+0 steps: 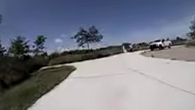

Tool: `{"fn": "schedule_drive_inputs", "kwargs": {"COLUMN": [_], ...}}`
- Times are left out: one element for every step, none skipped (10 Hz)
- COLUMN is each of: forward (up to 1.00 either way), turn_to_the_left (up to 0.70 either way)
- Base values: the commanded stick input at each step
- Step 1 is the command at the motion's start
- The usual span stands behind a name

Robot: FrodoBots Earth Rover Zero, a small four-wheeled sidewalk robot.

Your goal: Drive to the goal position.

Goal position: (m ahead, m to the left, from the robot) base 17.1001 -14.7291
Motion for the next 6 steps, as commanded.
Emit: {"fn": "schedule_drive_inputs", "kwargs": {"forward": [0.85, 0.85, 0.85, 0.85, 0.85, 0.85], "turn_to_the_left": [0.0, 0.0, 0.0, 0.0, 0.0, 0.0]}}
